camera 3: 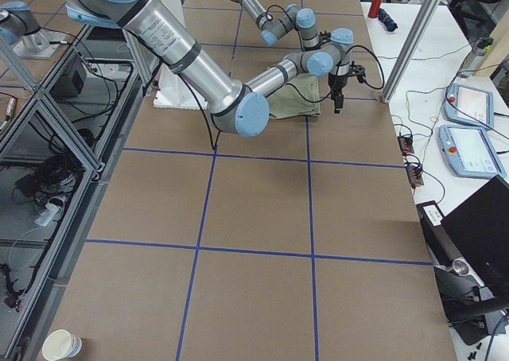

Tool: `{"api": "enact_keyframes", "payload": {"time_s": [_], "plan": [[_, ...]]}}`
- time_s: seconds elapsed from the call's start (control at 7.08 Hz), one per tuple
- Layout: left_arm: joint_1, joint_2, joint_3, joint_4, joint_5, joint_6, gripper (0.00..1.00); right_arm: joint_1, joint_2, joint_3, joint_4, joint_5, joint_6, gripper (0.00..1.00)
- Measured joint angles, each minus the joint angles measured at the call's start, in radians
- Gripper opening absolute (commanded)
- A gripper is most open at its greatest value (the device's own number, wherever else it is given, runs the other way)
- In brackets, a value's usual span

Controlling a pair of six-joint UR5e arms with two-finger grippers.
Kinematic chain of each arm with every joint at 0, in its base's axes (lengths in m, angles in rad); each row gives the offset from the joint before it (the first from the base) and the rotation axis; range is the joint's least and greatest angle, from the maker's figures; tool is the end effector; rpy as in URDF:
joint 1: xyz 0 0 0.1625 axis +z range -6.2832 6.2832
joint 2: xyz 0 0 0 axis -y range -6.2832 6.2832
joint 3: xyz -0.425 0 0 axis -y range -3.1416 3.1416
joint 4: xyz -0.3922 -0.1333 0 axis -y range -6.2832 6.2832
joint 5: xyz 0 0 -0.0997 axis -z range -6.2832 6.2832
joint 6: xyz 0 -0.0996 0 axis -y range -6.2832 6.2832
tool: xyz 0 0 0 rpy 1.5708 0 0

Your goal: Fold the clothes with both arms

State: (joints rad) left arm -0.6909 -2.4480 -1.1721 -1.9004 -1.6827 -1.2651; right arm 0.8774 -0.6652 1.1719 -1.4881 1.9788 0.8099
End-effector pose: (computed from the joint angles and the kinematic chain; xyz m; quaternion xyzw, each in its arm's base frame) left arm 0.5505 -0.6138 0.2499 0.1424 0.3694 -0.1541 0.9053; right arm -0.4462 -0.6837 0.2551 0.0754 -0.3358 -0.0042 0.9389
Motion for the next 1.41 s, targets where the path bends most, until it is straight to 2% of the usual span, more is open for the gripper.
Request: {"api": "enact_keyframes", "payload": {"time_s": [0.28,0.42,0.71,1.13,1.41], "plan": [[0.009,0.001,-0.001,0.000,0.000,0.004,0.63,0.000,0.000,0.000,0.000,0.000,0.000,1.00],[0.014,0.000,-0.001,0.000,0.000,0.004,0.50,0.000,0.000,0.000,0.000,0.000,0.000,1.00],[0.023,0.000,-0.002,-0.001,0.000,0.004,0.00,0.000,-0.001,0.000,0.000,0.000,0.000,1.00],[0.024,0.012,-0.013,0.002,0.003,0.004,0.00,0.000,0.001,0.001,0.000,0.000,0.000,1.00],[0.022,0.061,-0.068,0.006,0.003,0.040,0.00,0.000,0.001,0.003,0.000,0.000,0.001,1.00]]}}
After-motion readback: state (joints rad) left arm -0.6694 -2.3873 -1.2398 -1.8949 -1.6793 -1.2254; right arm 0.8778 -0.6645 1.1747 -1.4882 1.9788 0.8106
